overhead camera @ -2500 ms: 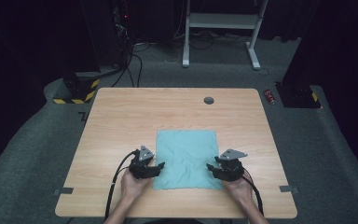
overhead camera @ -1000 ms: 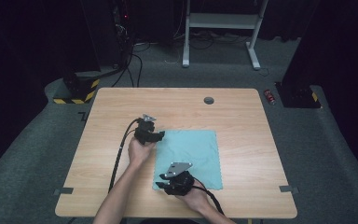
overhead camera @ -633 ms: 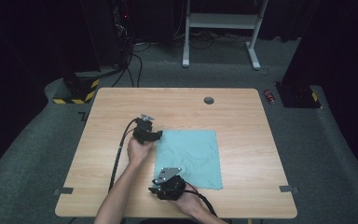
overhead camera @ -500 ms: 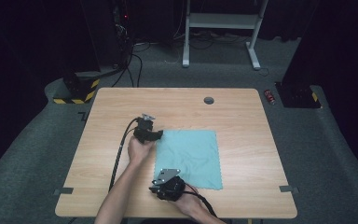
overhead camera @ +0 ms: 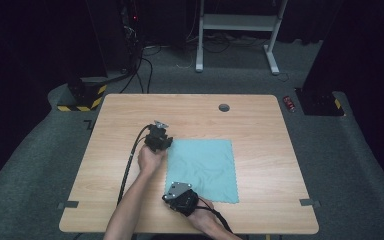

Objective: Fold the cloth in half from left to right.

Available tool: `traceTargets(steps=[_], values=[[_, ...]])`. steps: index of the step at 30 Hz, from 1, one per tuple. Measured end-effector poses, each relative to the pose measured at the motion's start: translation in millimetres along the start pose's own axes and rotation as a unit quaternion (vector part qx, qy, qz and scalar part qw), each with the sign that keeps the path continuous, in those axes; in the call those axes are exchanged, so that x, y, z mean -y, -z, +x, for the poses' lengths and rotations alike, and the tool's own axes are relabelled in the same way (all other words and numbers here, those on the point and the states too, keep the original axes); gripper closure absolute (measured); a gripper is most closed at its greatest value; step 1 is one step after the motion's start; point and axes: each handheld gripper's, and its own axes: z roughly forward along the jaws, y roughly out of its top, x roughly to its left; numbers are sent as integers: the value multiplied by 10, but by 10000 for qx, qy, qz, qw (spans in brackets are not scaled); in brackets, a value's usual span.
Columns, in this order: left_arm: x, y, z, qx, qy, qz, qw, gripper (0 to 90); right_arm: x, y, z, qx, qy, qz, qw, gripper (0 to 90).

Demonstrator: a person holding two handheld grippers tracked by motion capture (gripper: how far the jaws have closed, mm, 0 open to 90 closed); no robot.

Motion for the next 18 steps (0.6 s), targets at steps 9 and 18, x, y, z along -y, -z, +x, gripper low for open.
traceTargets(steps=[9, 18], values=[[14, 18, 98, 230, 178, 33, 9996, 899, 0, 7, -2, -8, -8, -13, 10000, 898], [9, -1, 89, 394, 269, -72, 9988, 675, 7, 11, -11, -32, -38, -30, 10000, 897]])
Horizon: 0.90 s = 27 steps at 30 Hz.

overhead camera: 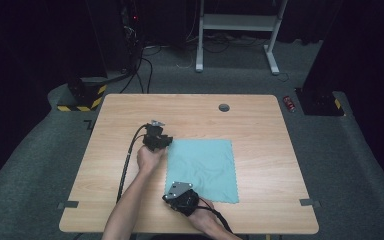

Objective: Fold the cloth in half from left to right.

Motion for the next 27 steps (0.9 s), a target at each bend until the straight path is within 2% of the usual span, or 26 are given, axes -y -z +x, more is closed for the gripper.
traceTargets(steps=[5, 9, 11, 14, 17, 23, 27], values=[[1, -14, -40, -9, -82, -16, 10000, 690, 0, -3, 0, -5, 6, 3, 10000, 898], [-2, -19, -75, -124, -210, 13, 9997, 796, -5, -1, 6, 7, 9, 18, 10000, 898], [-3, -17, -63, -164, -209, 27, 9996, 837, -7, -1, 5, 10, 29, 7, 10000, 898], [-3, -18, -53, -117, -182, 28, 9998, 894, -8, 0, 9, 27, 33, 12, 10000, 899], [-5, -16, -62, -141, -210, 40, 9997, 900, -14, 11, 9, 26, 28, -8, 10000, 900], [-18, 26, -18, -9, -40, -36, 10000, 900, -43, 42, 12, 23, 15, -64, 10000, 900], [-41, 79, -6, 15, -64, -98, 9999, 900, -47, 47, -6, -50, -50, -101, 9999, 900]])
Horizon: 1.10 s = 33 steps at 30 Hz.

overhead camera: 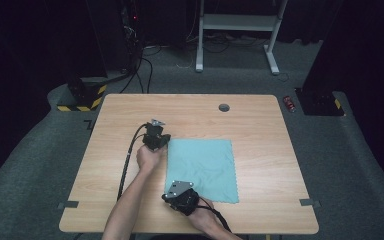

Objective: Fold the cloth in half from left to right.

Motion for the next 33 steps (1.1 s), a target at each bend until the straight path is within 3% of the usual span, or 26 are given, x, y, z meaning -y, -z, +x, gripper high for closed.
traceTargets(steps=[14, 20, 33], values=[[-20, 127, 118, -14, 69, -25, 10000, 900, -141, 3, 56, -33, 66, -100, 9999, 900], [-110, 228, 135, 19, -71, -54, 10000, 900, -201, 1, 64, -83, 44, -147, 9998, 900], [-142, 508, 312, -155, -18, -123, 9998, 900, -446, 71, 100, -261, 21, -548, 9982, 900]])
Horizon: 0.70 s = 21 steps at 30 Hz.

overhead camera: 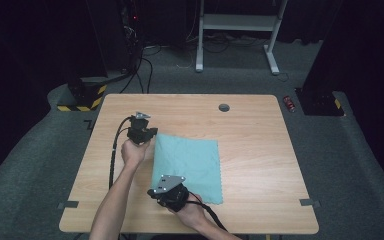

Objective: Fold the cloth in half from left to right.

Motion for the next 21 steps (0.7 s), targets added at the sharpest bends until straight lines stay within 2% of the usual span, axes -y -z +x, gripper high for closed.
traceTargets(steps=[6, 11, 16, 21], values=[[0, -53, -46, 57, -11, 8, 10000, 900, 83, 43, -19, 37, -96, -1, 9999, 900], [-3, -182, -169, 192, -55, -9, 9998, 900, 203, 133, -54, 148, -183, 17, 9997, 900], [-10, -322, -282, 320, -110, 73, 9994, 900, 327, 220, -80, 304, -238, 72, 9992, 900], [-28, -399, -376, 383, -165, 110, 9991, 900, 426, 267, -101, 388, -295, 135, 9987, 900]])
